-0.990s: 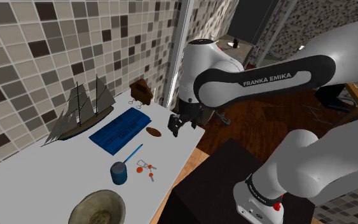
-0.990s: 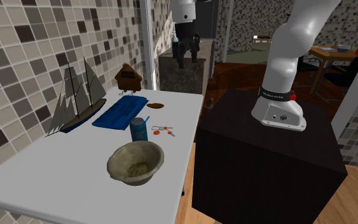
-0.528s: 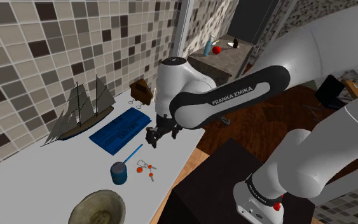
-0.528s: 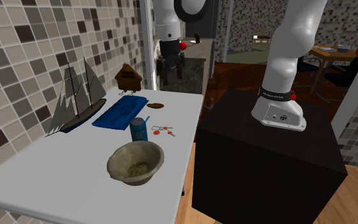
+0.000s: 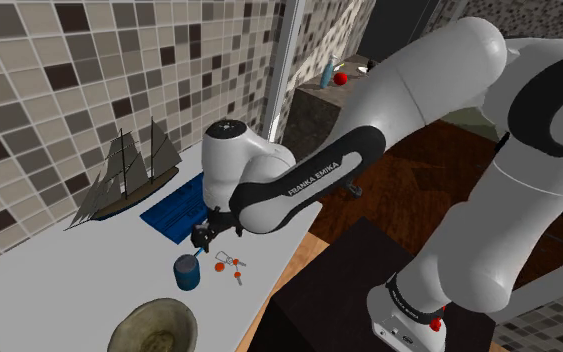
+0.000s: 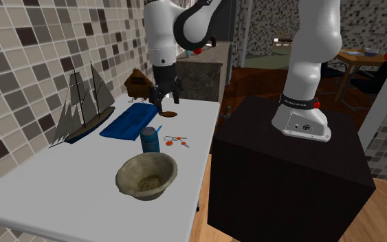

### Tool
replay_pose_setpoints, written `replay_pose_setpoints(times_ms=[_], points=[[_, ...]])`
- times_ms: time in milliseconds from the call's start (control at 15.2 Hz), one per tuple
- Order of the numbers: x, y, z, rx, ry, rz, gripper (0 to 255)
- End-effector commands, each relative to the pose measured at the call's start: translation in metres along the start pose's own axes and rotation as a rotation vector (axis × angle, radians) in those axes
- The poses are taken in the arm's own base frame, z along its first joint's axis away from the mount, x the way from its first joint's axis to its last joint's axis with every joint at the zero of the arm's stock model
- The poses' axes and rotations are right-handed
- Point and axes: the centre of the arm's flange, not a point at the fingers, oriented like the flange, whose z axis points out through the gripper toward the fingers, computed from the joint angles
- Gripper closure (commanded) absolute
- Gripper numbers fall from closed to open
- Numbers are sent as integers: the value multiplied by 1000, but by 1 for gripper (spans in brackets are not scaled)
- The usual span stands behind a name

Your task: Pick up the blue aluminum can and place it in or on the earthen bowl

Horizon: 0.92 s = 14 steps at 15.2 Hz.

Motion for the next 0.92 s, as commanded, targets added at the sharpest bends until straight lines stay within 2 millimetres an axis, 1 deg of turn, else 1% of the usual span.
replay_pose_setpoints(times_ms=[0,396,858], points=[[5,-21,12,4,11,-3,0],[23,-84,53,13,42,-14,0],[25,-84,90,13,42,-14,0]])
